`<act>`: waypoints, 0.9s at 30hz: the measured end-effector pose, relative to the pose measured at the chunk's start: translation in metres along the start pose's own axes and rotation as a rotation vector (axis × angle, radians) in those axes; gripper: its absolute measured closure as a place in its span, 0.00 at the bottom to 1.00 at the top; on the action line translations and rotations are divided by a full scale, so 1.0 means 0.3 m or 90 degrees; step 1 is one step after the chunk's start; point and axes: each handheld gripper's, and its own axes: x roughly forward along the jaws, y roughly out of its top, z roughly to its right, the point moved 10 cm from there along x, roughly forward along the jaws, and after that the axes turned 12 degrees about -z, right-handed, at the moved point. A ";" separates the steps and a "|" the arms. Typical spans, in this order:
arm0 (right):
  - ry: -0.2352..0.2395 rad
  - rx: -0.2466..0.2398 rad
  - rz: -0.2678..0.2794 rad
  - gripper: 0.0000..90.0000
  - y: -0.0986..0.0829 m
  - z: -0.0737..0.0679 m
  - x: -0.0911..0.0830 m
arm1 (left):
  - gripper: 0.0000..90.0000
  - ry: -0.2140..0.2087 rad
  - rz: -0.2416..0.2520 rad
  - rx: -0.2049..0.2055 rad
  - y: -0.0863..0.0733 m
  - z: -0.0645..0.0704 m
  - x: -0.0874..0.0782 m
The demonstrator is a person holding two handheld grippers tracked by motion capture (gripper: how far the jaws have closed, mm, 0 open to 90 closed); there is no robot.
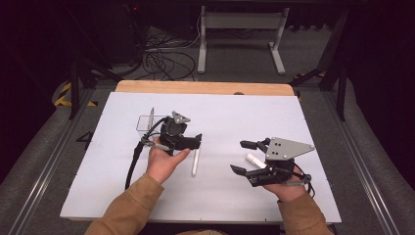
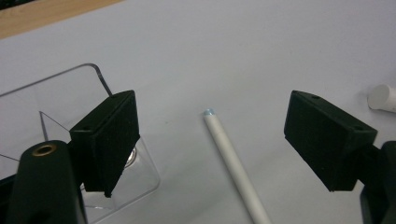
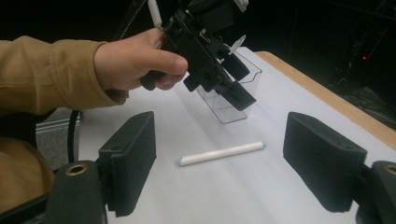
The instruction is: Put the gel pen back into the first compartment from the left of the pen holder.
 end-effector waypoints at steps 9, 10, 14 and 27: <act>0.001 -0.003 -0.001 0.29 0.000 -0.002 -0.001 | 0.27 0.007 -0.034 0.001 -0.019 0.022 0.059; 0.000 -0.001 0.000 0.29 0.001 -0.003 -0.002 | 0.27 0.012 -0.038 0.004 -0.021 0.022 0.067; -0.001 -0.003 0.001 0.29 0.002 -0.003 -0.003 | 0.31 0.020 -0.057 0.007 -0.033 0.031 0.094; 0.002 -0.007 -0.001 0.29 0.002 -0.008 -0.003 | 0.40 -0.008 -0.125 0.002 -0.078 0.060 0.158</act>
